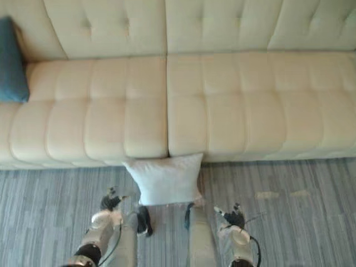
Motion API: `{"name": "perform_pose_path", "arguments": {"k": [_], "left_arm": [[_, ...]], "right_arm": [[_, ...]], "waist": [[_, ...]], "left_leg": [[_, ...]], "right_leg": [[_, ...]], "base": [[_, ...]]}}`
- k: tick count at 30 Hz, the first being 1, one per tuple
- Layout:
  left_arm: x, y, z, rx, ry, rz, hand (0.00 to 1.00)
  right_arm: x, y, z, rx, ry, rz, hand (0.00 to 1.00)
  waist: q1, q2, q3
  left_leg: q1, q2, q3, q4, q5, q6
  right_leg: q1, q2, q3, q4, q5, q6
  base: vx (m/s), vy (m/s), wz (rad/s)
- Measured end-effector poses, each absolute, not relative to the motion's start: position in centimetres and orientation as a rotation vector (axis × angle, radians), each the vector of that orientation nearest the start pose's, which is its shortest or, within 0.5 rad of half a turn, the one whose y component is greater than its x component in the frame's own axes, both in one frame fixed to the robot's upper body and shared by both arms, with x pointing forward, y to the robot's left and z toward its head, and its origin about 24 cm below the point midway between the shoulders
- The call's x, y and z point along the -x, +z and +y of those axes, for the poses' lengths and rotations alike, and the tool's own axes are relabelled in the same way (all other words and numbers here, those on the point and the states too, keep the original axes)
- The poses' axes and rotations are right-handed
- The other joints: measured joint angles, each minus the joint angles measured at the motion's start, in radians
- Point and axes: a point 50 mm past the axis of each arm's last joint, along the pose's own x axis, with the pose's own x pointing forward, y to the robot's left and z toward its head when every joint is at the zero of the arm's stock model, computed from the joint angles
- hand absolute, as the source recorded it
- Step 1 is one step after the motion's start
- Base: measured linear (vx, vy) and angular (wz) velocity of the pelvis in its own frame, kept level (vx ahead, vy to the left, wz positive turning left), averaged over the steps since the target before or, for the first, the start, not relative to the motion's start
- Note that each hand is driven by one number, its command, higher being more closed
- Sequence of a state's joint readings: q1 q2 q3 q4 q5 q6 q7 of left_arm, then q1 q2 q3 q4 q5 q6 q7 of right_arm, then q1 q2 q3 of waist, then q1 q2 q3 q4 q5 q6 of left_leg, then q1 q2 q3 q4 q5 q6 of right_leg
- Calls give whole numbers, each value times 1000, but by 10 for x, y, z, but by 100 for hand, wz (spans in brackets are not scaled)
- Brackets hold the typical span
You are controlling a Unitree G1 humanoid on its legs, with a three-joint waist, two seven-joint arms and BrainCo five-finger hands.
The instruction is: Pick up cushions and gather them together orderly.
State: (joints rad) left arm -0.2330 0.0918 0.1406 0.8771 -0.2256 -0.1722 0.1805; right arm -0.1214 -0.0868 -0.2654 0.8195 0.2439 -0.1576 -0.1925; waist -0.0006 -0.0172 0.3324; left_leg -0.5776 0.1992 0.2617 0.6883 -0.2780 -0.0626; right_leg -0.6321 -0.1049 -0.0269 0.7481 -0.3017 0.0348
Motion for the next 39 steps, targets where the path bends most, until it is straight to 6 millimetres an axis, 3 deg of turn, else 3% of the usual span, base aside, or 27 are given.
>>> {"name": "perform_pose_path", "arguments": {"k": [4, 6, 10, 13, 17, 23, 28, 29, 31, 32, 39], "left_arm": [[-289, -29, 214, 170, 402, 284, 0], [-310, -4, 217, 179, 394, 197, 0], [-354, 68, 225, 192, 369, -27, 0], [-370, 110, 232, 183, 359, -144, 0], [-383, 148, 231, 179, 339, -244, 0], [-395, 180, 202, 150, 243, -318, 0], [-401, 197, 166, 152, 177, -360, 0], [-401, 199, 160, 153, 171, -368, 0], [-400, 201, 153, 161, 171, -376, 0], [-400, 202, 149, 164, 173, -380, 100], [-397, 202, 136, 206, 182, -377, 100]], "right_arm": [[-263, -45, -236, -229, -540, 333, 0], [-290, -14, -239, -228, -519, 208, 0], [-342, 64, -246, -250, -476, -42, 0], [-361, 116, -249, -241, -444, -202, 0], [-378, 168, -242, -245, -390, -339, 0], [-393, 208, -207, -240, -272, -424, 0], [-402, 213, -166, -296, -205, -397, 0], [-403, 214, -164, -307, -210, -397, 100], [-403, 215, -163, -318, -219, -403, 100], [-403, 216, -163, -322, -225, -405, 100], [-406, 208, -158, -286, -224, -343, 100]], "waist": [[1, 3, 37], [2, 2, 59], [6, 3, 126], [8, 3, 144], [9, 2, 176], [9, 2, 180], [10, 3, 180], [10, 3, 180], [9, 3, 180], [6, 3, 180], [-6, 3, 179]], "left_leg": [[-155, 18, -13, 71, 13, 14], [-239, 20, -26, 110, 16, 16], [-434, 41, -55, 220, 16, 20], [-558, 52, -64, 277, 13, 24], [-665, 62, -77, 333, 12, 26], [-800, 68, -91, 390, 12, 30], [-840, 55, -105, 390, 13, 31], [-840, 51, -103, 383, 16, 32], [-840, 43, -100, 372, 20, 32], [-839, 37, -100, 369, 24, 33], [-786, 15, -80, 329, 43, 35]], "right_leg": [[-151, 4, 0, 59, 15, -17], [-232, 3, 1, 104, 17, -21], [-414, 12, -1, 203, 15, -24], [-538, 17, 2, 263, 10, -26], [-645, 19, 3, 322, 4, -26], [-777, 17, 2, 381, 2, -24], [-808, 8, -6, 388, -3, -25], [-808, 4, -6, 382, -1, -27], [-808, -2, -5, 375, 0, -29], [-808, -5, -3, 374, 0, -30], [-771, -16, 15, 360, 4, -32]], "base": [[-99, -18, 1], [-74, -17, 12], [-76, -21, 6], [-84, -27, 4], [-79, -31, 2], [-53, -9, 3], [-24, 16, 11], [-4, 23, 11], [3, 25, 11], [9, 33, 11], [-4, 21, 7]]}}
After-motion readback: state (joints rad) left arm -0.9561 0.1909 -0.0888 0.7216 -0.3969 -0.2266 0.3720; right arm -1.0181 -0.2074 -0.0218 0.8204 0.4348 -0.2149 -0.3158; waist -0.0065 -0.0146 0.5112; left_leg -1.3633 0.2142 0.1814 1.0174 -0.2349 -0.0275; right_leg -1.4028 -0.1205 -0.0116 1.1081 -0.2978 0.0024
